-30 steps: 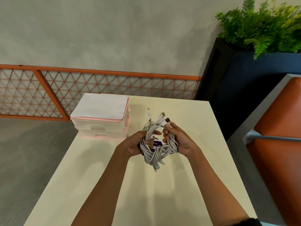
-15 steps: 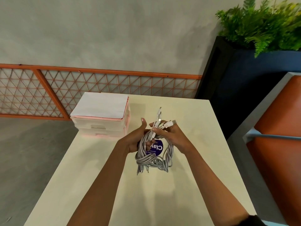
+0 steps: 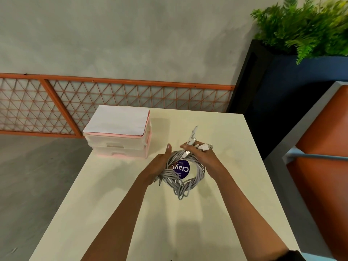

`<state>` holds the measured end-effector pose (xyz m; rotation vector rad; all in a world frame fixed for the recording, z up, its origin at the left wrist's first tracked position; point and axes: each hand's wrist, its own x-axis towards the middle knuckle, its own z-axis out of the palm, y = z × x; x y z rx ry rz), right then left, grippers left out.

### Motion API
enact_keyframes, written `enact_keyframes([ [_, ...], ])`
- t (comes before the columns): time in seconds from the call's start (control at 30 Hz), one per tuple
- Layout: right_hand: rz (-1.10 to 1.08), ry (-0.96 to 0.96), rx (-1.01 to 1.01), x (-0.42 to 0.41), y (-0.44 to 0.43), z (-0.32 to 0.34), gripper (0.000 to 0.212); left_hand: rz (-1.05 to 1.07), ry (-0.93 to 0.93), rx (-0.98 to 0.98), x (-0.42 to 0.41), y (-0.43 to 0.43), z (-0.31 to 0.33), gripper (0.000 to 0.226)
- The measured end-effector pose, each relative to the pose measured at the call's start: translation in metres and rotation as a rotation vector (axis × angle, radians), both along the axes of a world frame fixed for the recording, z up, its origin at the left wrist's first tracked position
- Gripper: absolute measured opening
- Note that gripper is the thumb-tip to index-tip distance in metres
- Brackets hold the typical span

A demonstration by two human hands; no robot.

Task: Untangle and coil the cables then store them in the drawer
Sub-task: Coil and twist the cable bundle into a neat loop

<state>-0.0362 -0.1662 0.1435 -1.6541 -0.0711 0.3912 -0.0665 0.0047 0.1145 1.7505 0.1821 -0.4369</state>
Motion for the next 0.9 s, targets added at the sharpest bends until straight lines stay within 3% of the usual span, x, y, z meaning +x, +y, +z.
enact_keyframes([
  [0.1, -0.001, 0.014, -0.038, 0.0, 0.001, -0.002, 0.027, 0.02, -0.064, 0.08, 0.002, -0.004, -0.002, 0.07],
  [0.27, -0.111, -0.049, -0.208, 0.006, 0.005, -0.014, 0.04, -0.033, -0.282, 0.412, 0.0, -0.003, -0.008, 0.075],
  [0.4, -0.203, -0.02, -0.261, 0.011, 0.008, -0.02, 0.036, -0.134, -0.537, 0.723, -0.005, -0.005, -0.005, 0.058],
  [0.5, -0.23, 0.031, -0.237, 0.013, 0.011, -0.024, 0.036, -0.059, -0.63, 0.795, -0.007, -0.006, -0.005, 0.049],
  [0.57, -0.256, 0.078, -0.217, 0.013, 0.011, -0.025, 0.032, 0.044, -0.503, 0.623, -0.005, -0.005, -0.002, 0.045],
  [0.63, -0.293, 0.115, -0.183, 0.014, 0.008, -0.026, 0.029, 0.152, -0.262, 0.244, -0.002, -0.001, 0.004, 0.052],
  [0.77, -0.37, 0.107, -0.144, 0.013, -0.004, -0.031, 0.031, 0.139, 0.198, -0.381, -0.012, 0.011, 0.006, 0.072],
  [0.9, -0.501, 0.125, -0.091, 0.008, -0.004, -0.04, 0.03, 0.356, 0.318, -0.832, -0.02, 0.0, -0.013, 0.079],
])
